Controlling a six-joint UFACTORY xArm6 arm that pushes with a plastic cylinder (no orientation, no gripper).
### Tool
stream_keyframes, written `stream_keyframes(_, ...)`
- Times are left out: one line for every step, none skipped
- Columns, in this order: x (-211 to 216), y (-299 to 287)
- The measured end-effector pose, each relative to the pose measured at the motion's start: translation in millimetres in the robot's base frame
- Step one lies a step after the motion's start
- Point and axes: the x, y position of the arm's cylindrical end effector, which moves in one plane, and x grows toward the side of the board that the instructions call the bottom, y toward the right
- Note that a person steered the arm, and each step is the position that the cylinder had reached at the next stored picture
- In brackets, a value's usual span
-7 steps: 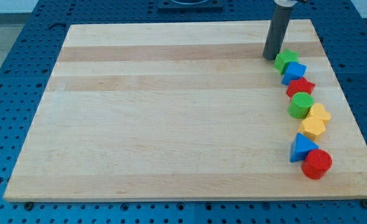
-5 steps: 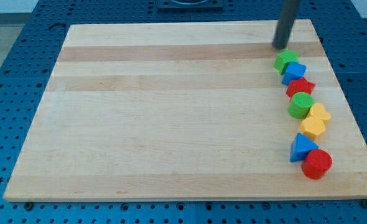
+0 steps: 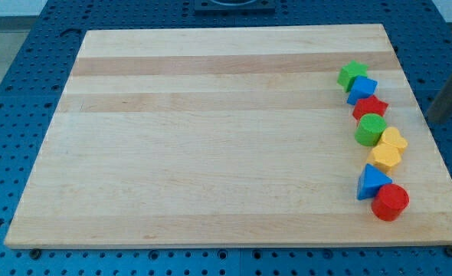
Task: Push the green circle towards the bottom left
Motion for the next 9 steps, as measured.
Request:
stream_keyframes(15.3, -60.1)
stream_keyframes(23.6, -126.4)
stream_keyframes(24.6, -200.5)
stream_keyframes(35.1, -277.0)
stream_keyframes(59.7, -359.1)
stream_keyframes(77.7, -419.2)
stream_keyframes(73.2, -399.8)
stream_keyframes(84.1, -367.4)
stream_keyframes(111.0, -381.9)
